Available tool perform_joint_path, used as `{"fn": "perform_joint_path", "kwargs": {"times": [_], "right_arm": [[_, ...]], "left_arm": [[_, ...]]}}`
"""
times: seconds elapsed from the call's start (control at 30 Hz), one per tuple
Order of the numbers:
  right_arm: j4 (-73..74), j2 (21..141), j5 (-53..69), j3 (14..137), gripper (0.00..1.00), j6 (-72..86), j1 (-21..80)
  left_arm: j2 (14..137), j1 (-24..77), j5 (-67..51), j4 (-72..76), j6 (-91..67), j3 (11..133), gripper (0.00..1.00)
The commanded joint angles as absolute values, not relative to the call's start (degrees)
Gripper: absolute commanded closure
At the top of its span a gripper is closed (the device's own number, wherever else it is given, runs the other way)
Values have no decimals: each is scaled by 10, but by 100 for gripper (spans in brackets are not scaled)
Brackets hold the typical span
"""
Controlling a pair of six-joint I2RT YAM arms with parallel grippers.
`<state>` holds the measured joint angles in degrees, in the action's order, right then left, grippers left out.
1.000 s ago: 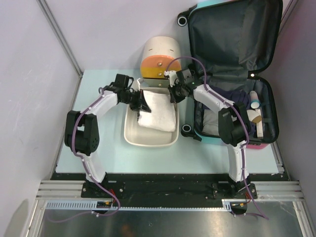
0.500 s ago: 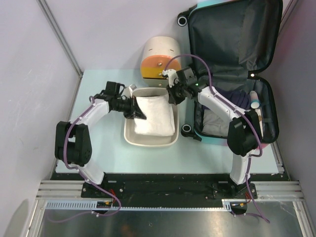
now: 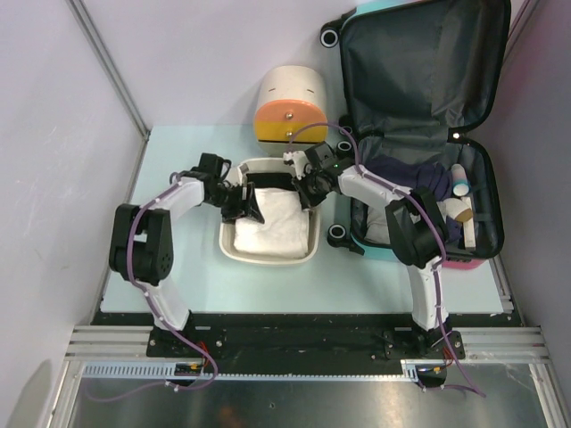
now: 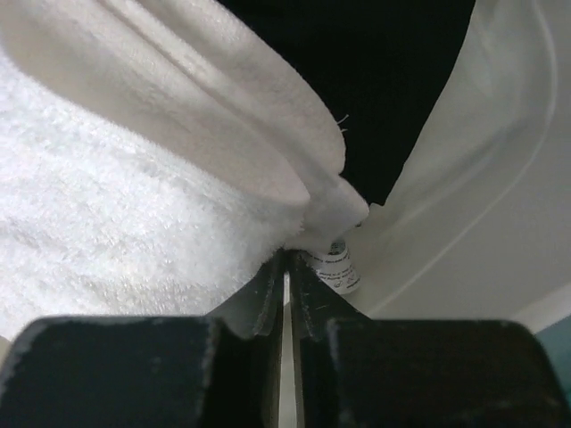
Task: Open, take out, and arrange the luggage
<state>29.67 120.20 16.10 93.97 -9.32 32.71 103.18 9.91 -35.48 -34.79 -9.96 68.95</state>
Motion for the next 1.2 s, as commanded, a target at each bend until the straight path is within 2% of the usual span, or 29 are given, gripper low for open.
{"fn": "perform_joint_path", "kwargs": {"times": [0.0,0.03,0.07,0.1,0.27,0.3,0.4,0.6,0.7,0.87,1.0,1.17], "right_arm": [[310,1188,173,985,73,-113,327],[315,1184,176,996,64,-110,322],[321,1173,178,1005,55,-105,318],[324,1167,190,1024,43,-102,314],[362,1120,241,1069,21,-114,268],[368,1097,258,1070,15,-124,258],[406,1052,284,1061,6,-168,213],[619,1003,337,1020,6,-372,63],[689,977,287,963,9,-493,24],[674,938,221,832,8,-601,12],[645,963,205,800,3,-595,11],[574,1000,173,787,6,-584,22]], "left_arm": [[941,89,-273,-358,-60,703,21],[926,89,-272,-359,-56,703,18],[908,89,-268,-360,-53,706,1],[880,89,-255,-361,-46,711,0],[823,88,-213,-363,-7,751,0],[817,89,-227,-363,21,766,0],[817,93,-241,-364,55,792,0],[836,112,-270,-364,69,808,0],[856,123,-281,-364,56,813,0],[891,130,-303,-364,33,838,0],[911,133,-308,-363,28,852,0],[917,134,-299,-363,25,858,0]]}}
